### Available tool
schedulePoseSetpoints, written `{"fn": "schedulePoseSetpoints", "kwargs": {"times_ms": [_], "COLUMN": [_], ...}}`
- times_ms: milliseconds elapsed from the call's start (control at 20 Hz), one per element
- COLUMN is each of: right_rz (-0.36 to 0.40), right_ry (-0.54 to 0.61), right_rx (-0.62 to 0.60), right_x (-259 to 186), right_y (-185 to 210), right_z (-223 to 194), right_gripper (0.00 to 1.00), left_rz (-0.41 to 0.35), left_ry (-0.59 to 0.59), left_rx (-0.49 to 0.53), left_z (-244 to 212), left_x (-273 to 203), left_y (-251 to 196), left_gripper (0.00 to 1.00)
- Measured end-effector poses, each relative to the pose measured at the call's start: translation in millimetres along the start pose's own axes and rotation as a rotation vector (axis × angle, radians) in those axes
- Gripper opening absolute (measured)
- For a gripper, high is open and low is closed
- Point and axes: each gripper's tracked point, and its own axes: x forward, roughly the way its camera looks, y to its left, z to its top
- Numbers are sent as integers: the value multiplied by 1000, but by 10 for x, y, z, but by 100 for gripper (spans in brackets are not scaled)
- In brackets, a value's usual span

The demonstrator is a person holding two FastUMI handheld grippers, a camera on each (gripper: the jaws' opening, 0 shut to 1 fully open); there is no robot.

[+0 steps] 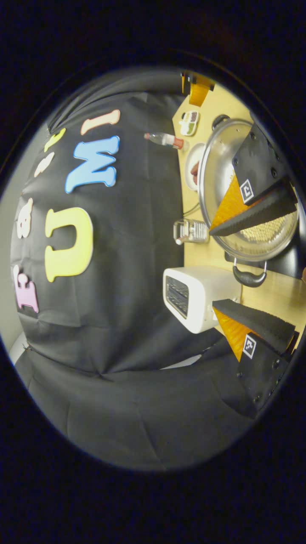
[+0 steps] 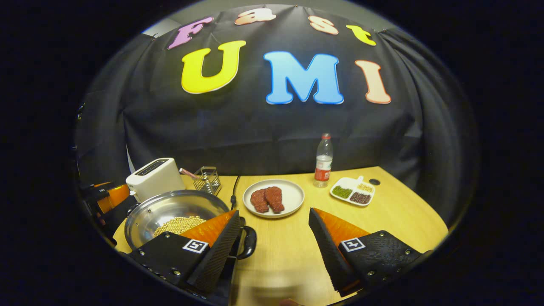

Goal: First push the handle of the pot to place it horizontally, then grasp the pot with both hands and set it on the induction cooktop.

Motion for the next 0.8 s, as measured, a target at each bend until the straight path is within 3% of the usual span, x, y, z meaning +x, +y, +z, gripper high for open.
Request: {"fn": "schedulePoseSetpoints", "kwargs": {"times_ms": [150, 350, 450, 500, 550, 650, 800], "right_rz": [-26, -24, -17, -15, -8, 16, 34], "right_ry": [-90, -190, -232, -245, -262, -287, -300], "right_rx": [-27, -22, -14, -12, -9, -13, -22], "right_x": [-367, -971, -1245, -1378, -1514, -1793, -2192], "right_y": [-351, -818, -1065, -1190, -1298, -1449, -1618], "right_z": [240, 542, 682, 732, 767, 815, 834], "right_gripper": [98, 97, 97, 97, 97, 97, 97], "left_rz": [-30, -80, -87, -85, -83, -85, -88], "left_ry": [-121, -210, -235, -240, -242, -260, -261], "left_rx": [2, -39, -55, -57, -55, -40, -23], "left_z": [485, 934, 1018, 1026, 1029, 1074, 1089], "left_x": [-398, -1119, -1470, -1640, -1829, -2183, -2669], "left_y": [-385, -1044, -1370, -1504, -1640, -1903, -2175], "left_gripper": [100, 92, 91, 100, 100, 91, 95]}}
